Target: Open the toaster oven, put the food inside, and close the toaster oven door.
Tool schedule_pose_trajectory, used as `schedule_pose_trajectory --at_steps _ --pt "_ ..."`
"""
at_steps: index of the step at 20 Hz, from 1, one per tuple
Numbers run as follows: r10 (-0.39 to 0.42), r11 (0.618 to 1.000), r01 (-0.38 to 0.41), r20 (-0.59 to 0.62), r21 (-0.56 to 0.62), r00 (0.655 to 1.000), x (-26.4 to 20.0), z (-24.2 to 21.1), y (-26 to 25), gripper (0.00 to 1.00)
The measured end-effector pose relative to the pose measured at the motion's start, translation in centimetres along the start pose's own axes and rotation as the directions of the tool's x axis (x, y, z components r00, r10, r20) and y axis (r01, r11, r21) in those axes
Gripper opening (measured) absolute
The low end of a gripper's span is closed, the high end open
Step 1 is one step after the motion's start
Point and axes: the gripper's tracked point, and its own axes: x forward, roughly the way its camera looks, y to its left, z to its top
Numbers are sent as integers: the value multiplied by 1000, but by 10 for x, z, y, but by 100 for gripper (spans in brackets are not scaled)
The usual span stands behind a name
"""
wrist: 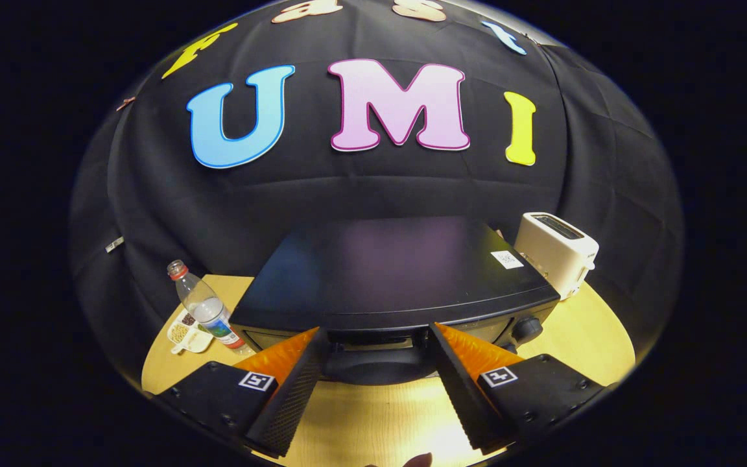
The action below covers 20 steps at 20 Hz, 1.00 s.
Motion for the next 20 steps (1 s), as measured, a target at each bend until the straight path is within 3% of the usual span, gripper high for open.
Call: schedule_pose_trajectory --at_steps 9,20 --pt "19 1000 -19 -16 -8 1000 -29 -30 0 98" --pt "10 1000 -13 -137 -18 991 -74 -120 -7 99"
